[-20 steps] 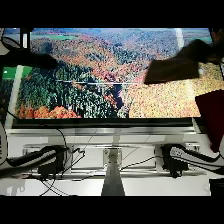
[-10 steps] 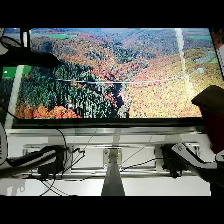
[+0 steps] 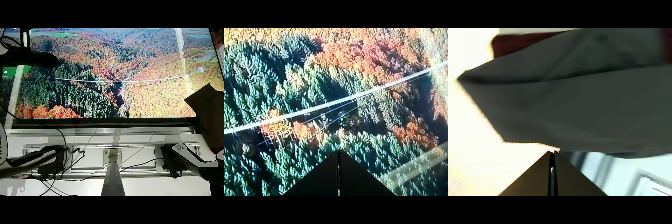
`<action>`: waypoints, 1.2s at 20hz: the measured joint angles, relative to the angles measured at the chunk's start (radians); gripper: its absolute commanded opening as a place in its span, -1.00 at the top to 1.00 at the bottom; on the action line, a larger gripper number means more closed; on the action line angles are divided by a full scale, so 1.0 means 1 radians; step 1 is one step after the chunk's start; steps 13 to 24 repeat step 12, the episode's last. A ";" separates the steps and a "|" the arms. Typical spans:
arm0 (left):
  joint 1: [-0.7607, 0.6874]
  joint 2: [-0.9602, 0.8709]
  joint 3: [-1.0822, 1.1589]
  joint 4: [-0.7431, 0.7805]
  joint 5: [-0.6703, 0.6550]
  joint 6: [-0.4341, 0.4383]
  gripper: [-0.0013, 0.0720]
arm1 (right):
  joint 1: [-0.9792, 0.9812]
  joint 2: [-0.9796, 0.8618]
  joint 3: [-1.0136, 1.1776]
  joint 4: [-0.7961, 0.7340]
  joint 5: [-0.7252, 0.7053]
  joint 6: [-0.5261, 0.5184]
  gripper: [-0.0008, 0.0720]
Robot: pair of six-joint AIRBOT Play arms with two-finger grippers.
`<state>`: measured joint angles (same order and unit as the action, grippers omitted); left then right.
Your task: Fold the clothes and pants, and hang the long-sleeved shirts on hangers.
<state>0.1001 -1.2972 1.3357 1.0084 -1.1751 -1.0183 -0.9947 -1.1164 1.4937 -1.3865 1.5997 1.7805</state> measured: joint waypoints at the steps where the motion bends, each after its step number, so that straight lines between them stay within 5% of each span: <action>1: 0.000 0.000 0.000 0.000 0.000 0.000 0.93 | 0.068 -0.007 0.000 0.026 -0.010 -0.024 0.95; 12: 0.000 0.000 0.000 0.000 0.000 0.000 0.93 | 1.055 -0.029 -0.001 -0.079 -0.373 -0.489 0.94; 24: 0.000 0.000 0.000 0.000 0.000 0.000 0.93 | 1.055 -0.029 -0.001 -0.079 -0.373 -0.489 0.94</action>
